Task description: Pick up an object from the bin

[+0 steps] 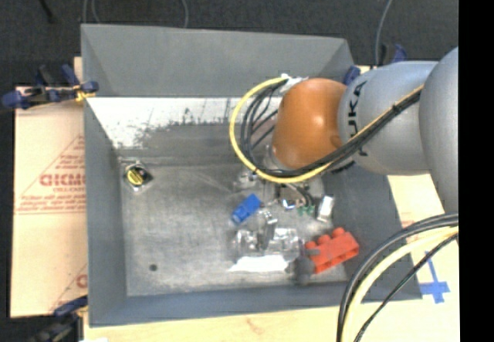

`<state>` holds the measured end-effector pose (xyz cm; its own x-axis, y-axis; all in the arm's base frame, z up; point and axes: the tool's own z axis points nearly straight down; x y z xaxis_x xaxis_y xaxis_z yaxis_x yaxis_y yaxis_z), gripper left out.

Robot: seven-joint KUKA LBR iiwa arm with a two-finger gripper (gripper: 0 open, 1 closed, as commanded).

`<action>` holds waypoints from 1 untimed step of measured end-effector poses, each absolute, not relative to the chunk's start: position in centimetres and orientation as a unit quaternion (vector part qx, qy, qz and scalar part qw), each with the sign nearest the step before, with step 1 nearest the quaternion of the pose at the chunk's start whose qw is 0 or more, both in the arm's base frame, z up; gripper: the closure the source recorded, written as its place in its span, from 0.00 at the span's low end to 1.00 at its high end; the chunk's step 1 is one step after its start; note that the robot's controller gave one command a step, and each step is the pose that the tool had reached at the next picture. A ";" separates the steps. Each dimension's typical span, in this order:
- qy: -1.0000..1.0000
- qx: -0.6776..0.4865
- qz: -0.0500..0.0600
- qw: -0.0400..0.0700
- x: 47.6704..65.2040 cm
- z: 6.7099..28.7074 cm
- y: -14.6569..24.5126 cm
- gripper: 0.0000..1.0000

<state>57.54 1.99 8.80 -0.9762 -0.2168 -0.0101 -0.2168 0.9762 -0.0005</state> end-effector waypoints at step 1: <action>0.994 -0.106 0.001 0.002 57.4 8.5 1.8 1.00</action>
Offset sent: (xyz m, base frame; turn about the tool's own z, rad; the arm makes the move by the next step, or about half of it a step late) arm 0.0000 0.0000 0.0000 0.0000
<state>57.37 1.83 8.55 -0.9777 -0.2101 -0.0032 -0.2101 0.9777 0.0017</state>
